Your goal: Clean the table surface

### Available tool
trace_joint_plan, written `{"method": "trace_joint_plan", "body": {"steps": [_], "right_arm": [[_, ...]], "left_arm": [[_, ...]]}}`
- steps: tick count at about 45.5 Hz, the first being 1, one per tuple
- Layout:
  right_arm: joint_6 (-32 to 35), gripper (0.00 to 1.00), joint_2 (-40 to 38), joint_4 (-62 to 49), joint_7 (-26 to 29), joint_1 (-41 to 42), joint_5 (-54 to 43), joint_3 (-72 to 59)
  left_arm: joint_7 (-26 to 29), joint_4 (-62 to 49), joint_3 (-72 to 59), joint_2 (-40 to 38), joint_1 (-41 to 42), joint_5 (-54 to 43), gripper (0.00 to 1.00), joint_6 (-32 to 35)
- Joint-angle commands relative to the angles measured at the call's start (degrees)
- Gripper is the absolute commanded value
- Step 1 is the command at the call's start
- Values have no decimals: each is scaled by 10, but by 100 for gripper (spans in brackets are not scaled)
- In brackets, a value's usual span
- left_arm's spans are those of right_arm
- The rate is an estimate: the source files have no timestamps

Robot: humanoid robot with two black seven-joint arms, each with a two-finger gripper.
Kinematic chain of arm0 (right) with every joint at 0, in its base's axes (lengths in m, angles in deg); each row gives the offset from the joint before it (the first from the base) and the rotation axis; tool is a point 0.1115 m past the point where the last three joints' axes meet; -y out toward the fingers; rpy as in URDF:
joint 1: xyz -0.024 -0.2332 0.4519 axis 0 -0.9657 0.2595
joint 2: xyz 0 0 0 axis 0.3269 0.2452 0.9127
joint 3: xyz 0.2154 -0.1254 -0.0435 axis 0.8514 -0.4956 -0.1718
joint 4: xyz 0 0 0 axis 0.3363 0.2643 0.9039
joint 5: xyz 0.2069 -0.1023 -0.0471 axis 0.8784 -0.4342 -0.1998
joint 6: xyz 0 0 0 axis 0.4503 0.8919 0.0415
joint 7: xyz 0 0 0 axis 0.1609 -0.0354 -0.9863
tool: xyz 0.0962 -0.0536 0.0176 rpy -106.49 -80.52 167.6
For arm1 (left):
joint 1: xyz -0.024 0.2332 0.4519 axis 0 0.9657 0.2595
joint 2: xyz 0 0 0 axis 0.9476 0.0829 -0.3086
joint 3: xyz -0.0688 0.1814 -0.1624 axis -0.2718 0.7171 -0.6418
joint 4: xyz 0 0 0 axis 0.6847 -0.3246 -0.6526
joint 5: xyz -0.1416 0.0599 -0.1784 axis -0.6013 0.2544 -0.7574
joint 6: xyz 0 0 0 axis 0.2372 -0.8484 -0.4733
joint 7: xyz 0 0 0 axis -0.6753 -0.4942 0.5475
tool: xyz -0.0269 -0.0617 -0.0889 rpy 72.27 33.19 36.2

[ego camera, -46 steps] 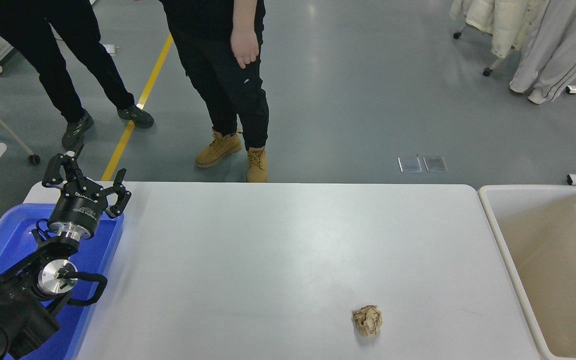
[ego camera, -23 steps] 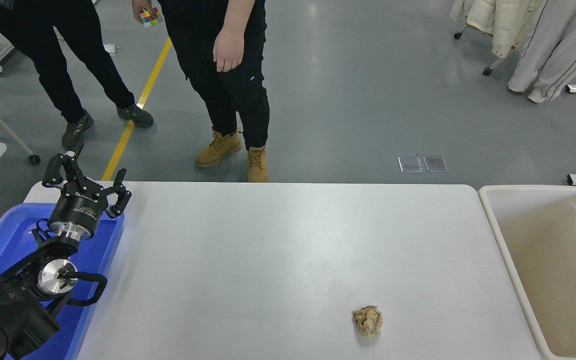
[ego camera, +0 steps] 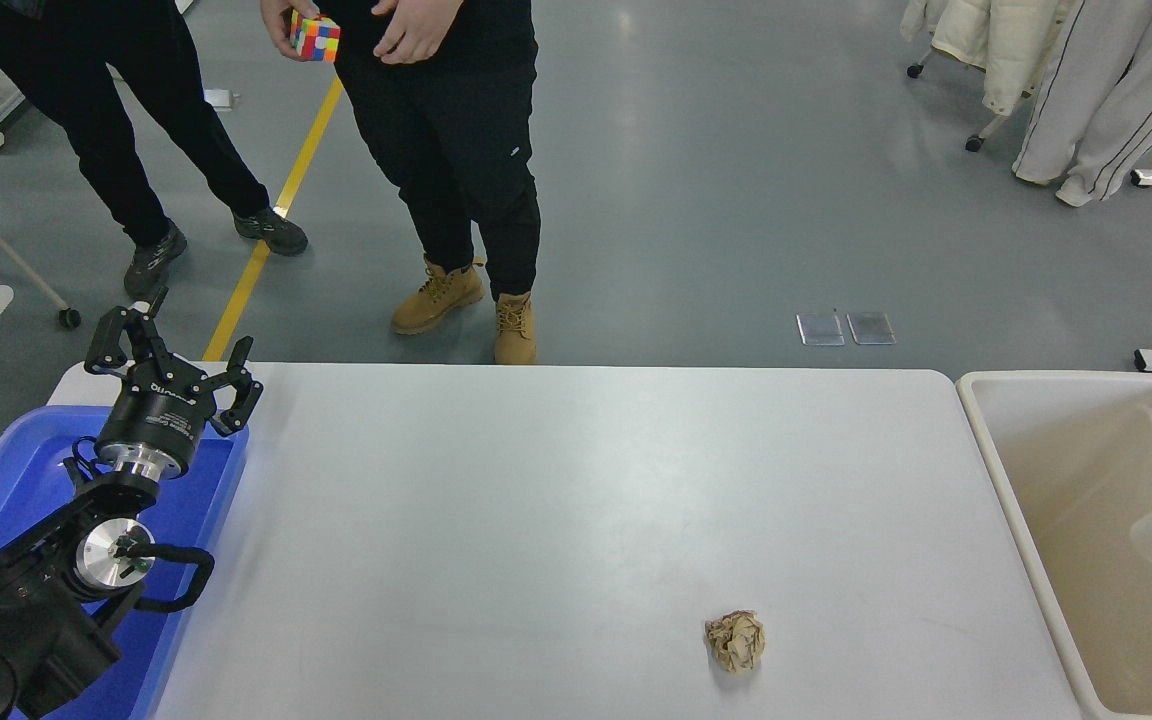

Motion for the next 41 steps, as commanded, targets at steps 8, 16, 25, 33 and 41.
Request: {"method": "trace_joint_plan", "body": {"steps": [8, 16, 25, 33, 41], "right_arm": [[-69, 68, 6, 6, -1, -2, 45, 0], [-90, 92, 9, 9, -2, 2, 58, 25], [-81, 99, 1, 31, -1, 39, 61, 157], [-83, 99, -22, 49, -1, 90, 62, 251], [-83, 99, -29, 56, -3, 143, 70, 341]], "left_arm": [[0, 0, 0, 0, 0, 0, 100, 0], [0, 0, 0, 0, 0, 0, 100, 1], [0, 0, 0, 0, 0, 0, 100, 0], [0, 0, 0, 0, 0, 0, 100, 0], [0, 0, 0, 0, 0, 0, 100, 0]]}}
